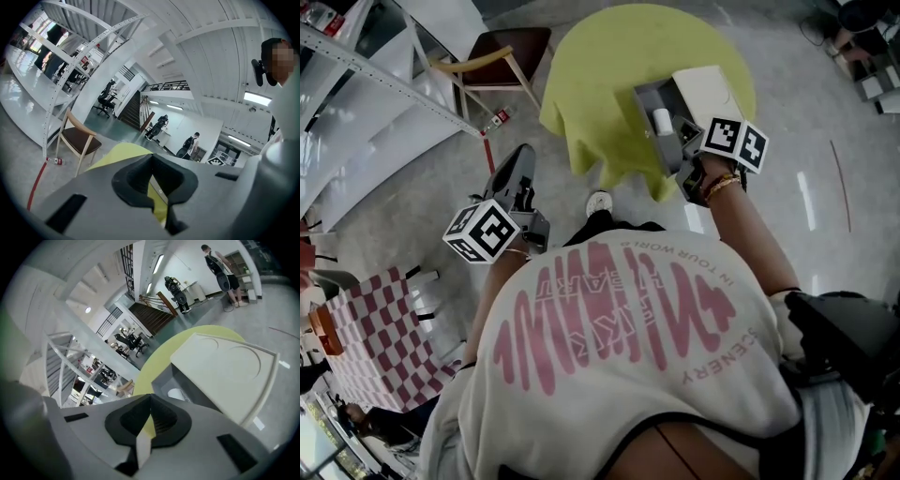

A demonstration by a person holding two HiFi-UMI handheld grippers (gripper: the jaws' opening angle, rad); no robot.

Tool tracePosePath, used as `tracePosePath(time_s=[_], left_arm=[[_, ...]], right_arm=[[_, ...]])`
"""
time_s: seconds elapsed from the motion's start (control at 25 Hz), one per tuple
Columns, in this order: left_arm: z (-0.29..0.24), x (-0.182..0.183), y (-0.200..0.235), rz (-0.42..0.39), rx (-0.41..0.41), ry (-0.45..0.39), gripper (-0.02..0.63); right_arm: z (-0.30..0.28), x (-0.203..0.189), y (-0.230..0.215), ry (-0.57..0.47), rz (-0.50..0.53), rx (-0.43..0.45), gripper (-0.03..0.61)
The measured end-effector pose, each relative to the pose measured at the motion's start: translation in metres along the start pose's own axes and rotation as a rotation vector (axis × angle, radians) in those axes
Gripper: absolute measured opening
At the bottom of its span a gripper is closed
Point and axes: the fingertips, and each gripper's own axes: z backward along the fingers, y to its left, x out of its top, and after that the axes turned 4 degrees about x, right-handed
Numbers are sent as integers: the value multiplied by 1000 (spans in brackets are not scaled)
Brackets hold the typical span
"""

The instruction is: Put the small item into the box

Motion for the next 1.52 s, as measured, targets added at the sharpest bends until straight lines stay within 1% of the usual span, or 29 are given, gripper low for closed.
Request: tracePosePath(time_s=[0.12, 0.32, 0.4, 0.48, 0.6, 0.76, 0.88, 1.04, 1.12, 1.24, 1.4, 1.52], left_arm=[[-2, 7, -12, -9, -32, -12, 8], [-15, 20, -36, -10, -93, -34, 8], [-19, 27, -45, -5, -121, -49, 6], [-20, 34, -53, -1, -147, -66, 8], [-28, 44, -60, -8, -160, -85, 8], [-42, 53, -69, -43, -161, -98, 8], [-45, 53, -74, -72, -168, -95, 8], [-51, 43, -78, -119, -167, -72, 6], [-56, 37, -81, -122, -168, -61, 8], [-58, 34, -79, -115, -169, -51, 8], [-57, 36, -74, -103, -170, -48, 8], [-67, 31, -79, -108, -172, -45, 8]], right_arm=[[12, 12, 18, -76, -49, 97, 6], [34, 42, 49, -198, -97, 298, 6], [44, 53, 63, -238, -77, 358, 6], [57, 62, 78, -278, -18, 380, 6], [73, 76, 87, -330, 108, 338, 6], [88, 92, 83, -380, 271, 227, 6], [94, 90, 75, -389, 368, 139, 6], [97, 84, 61, -370, 471, 44, 6], [98, 84, 51, -360, 507, 1, 6], [100, 83, 44, -351, 527, -37, 6], [101, 81, 44, -341, 540, -61, 6], [102, 86, 32, -339, 534, -66, 6]])
